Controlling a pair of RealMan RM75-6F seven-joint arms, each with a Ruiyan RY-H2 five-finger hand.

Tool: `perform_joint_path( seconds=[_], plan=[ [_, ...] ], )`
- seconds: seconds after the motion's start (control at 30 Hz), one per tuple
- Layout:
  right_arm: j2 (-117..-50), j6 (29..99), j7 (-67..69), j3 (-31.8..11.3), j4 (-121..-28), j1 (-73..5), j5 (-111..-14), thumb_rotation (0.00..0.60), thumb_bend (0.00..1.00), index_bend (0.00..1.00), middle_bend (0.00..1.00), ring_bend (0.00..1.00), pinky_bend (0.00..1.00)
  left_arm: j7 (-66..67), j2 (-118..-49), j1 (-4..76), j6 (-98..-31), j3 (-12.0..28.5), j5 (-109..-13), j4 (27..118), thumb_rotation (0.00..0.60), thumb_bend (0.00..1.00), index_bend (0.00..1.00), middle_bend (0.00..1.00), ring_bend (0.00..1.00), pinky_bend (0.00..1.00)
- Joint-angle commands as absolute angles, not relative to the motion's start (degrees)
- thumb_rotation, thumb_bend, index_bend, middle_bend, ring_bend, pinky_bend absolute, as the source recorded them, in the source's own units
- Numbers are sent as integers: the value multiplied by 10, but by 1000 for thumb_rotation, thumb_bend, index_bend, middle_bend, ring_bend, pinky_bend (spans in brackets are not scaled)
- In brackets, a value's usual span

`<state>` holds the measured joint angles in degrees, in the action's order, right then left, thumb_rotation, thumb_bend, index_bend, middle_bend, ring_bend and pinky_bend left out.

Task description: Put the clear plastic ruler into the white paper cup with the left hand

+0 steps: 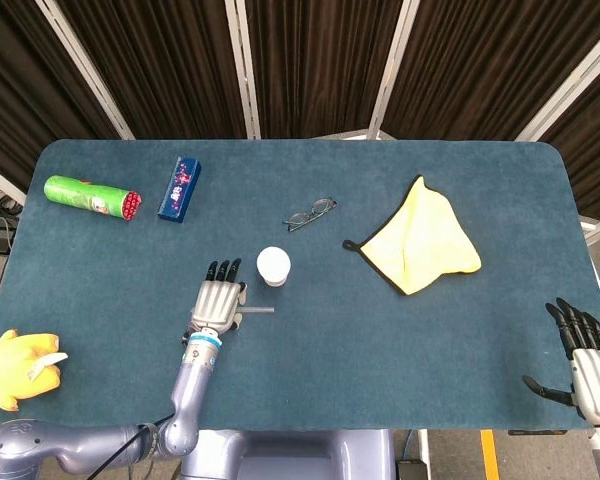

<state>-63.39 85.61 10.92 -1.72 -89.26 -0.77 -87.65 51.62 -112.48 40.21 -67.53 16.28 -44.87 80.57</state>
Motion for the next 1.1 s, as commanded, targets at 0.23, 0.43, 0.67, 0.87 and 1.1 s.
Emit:
perform_joint_path(
  seconds=[0.23,0.43,0.67,0.87,1.1],
  plan=[
    [-633,855,108,-17,-895,-8,-875,600,76,0,0,0,0,513,-1132,410,-673,160,-442,790,600,341,543,0,0,0],
    [-633,855,108,-17,-895,-8,-875,600,75,0,0,0,0,508,-1136,413,-674,158,-442,784,600,405,567,0,0,0],
    [-633,856,108,-17,-895,-8,-876,600,76,0,0,0,0,502,-1134,410,-676,146,-446,787,600,412,575,0,0,0],
    [-634,857,107,-17,-894,-8,-876,600,76,0,0,0,0,494,-1120,403,-684,138,-456,806,600,411,575,0,0,0],
    [-635,858,104,-17,-894,-7,-875,600,76,0,0,0,0,471,-1067,387,-710,141,-487,885,600,411,574,0,0,0]
  ],
)
